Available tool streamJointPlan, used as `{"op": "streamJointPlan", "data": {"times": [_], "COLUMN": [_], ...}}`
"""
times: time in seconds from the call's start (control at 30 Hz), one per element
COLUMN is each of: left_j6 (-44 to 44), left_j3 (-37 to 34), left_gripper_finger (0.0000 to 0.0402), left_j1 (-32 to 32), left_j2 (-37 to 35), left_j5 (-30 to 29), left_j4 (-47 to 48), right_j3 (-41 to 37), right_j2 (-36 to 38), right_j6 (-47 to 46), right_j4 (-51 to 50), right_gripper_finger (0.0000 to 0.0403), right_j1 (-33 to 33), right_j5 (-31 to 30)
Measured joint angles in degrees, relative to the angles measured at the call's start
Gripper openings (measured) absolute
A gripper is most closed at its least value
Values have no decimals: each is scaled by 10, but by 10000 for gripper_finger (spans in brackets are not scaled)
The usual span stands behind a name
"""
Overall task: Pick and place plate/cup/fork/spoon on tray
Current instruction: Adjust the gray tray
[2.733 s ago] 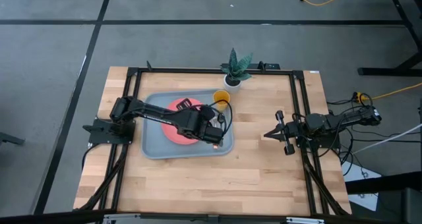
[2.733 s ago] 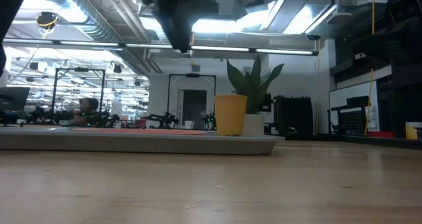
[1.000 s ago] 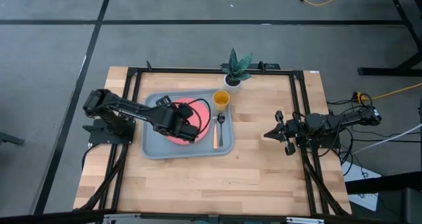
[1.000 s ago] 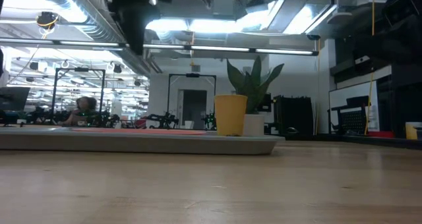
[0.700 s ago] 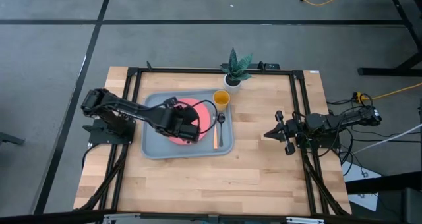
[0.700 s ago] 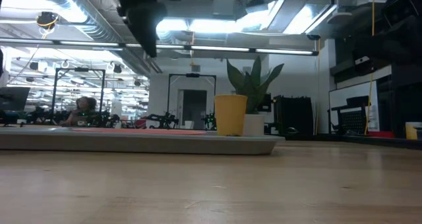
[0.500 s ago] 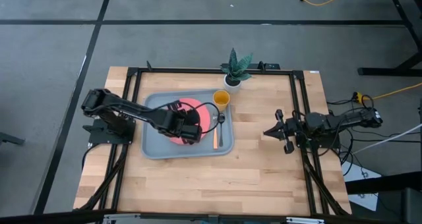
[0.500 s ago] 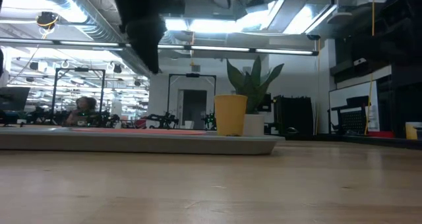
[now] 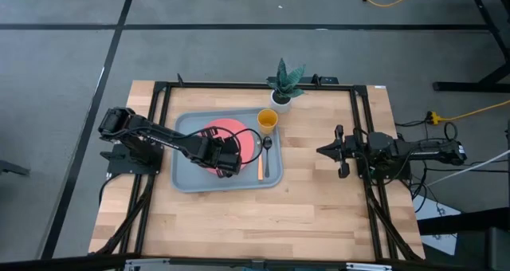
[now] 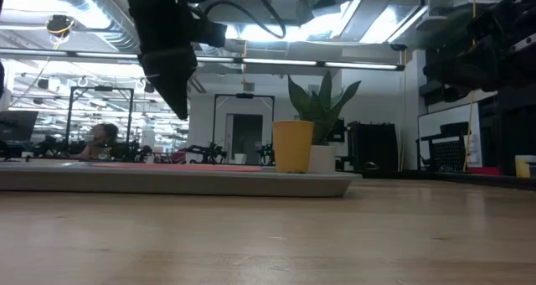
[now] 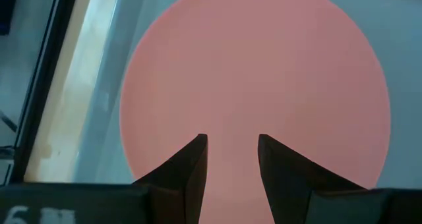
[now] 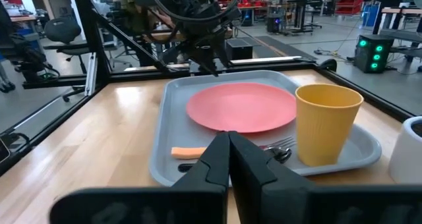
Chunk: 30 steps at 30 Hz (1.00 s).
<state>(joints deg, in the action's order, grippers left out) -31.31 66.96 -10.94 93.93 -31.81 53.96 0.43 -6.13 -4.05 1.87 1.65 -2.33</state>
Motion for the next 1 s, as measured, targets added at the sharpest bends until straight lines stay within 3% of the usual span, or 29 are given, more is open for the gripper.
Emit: {"op": "streamJointPlan", "data": {"times": [0.6, 0.77, 1.0], "left_j6": [-12, 5, -90], "left_j3": [3, 7, -15], "left_gripper_finger": [128, 128, 112], "left_j1": [-9, -28, -86], "left_j2": [-1, -17, -76], "left_j5": [-5, -6, -4], "left_j4": [4, 78, 147], "right_j3": [0, 0, 0], "right_j2": [0, 0, 0], "right_j6": [0, 0, 0], "right_j4": [0, 0, 0], "right_gripper_finger": [11, 11, 11], "right_j1": [0, 0, 0], "right_j5": [0, 0, -1]}}
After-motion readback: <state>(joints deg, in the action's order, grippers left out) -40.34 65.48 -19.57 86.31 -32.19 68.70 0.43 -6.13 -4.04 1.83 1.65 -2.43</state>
